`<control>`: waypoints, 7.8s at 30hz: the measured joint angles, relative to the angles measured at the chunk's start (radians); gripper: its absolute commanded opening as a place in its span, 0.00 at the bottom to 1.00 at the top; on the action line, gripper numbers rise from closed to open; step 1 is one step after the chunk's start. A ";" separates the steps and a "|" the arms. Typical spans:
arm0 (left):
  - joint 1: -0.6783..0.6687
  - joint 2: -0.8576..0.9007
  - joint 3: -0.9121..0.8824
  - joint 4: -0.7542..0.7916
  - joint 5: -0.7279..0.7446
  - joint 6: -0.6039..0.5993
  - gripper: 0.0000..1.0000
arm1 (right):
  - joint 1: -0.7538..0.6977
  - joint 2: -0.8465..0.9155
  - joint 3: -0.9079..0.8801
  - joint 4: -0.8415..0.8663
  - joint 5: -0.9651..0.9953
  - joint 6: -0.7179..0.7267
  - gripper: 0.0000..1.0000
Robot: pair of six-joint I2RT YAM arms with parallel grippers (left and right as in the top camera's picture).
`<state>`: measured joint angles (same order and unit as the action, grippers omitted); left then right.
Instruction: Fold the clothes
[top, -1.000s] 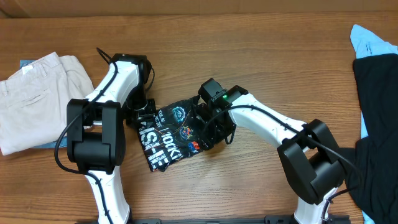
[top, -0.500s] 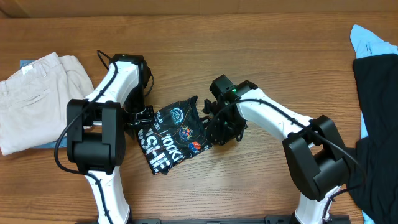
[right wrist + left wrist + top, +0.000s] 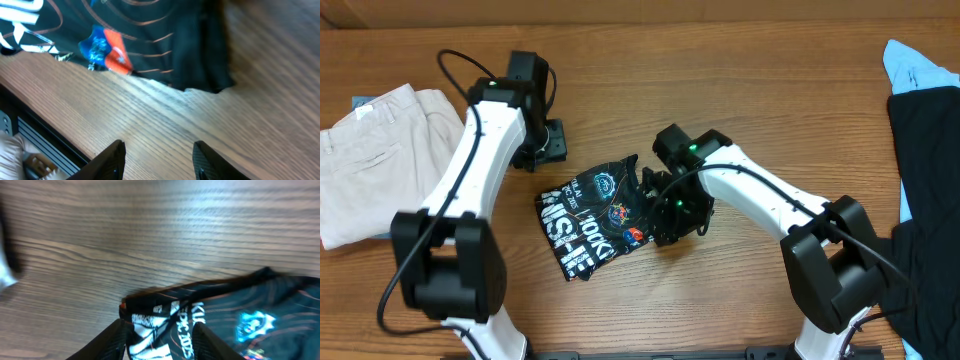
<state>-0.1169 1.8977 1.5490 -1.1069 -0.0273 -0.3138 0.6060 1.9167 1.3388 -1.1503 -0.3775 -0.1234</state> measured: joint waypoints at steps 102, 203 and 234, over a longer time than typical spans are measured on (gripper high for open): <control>0.108 -0.160 -0.064 -0.013 0.095 0.284 0.04 | -0.249 -0.300 0.117 0.143 0.444 0.027 0.44; 0.688 0.024 0.210 0.262 0.209 0.358 0.33 | -0.253 -0.352 0.117 0.047 0.452 0.041 0.49; 0.674 0.214 0.309 0.393 -0.038 0.331 0.69 | -0.253 -0.352 0.117 0.034 0.452 0.045 0.50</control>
<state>0.5568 2.1117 1.8576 -0.7143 -0.0650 0.0174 0.3531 1.5642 1.4559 -1.1164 0.0742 -0.0784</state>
